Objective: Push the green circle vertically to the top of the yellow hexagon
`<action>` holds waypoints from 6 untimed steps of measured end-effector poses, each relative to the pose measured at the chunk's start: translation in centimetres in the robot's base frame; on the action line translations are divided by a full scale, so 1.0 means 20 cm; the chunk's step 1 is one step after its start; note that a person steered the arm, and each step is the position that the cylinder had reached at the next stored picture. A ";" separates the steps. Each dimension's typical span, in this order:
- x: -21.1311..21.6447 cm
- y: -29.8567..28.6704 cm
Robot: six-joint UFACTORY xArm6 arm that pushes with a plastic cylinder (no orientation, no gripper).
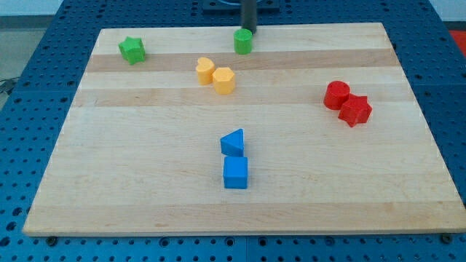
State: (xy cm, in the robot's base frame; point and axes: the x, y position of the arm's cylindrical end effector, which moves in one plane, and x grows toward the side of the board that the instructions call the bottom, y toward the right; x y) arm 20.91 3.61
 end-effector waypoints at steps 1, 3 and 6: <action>0.02 0.07; 0.07 0.00; 0.26 -0.12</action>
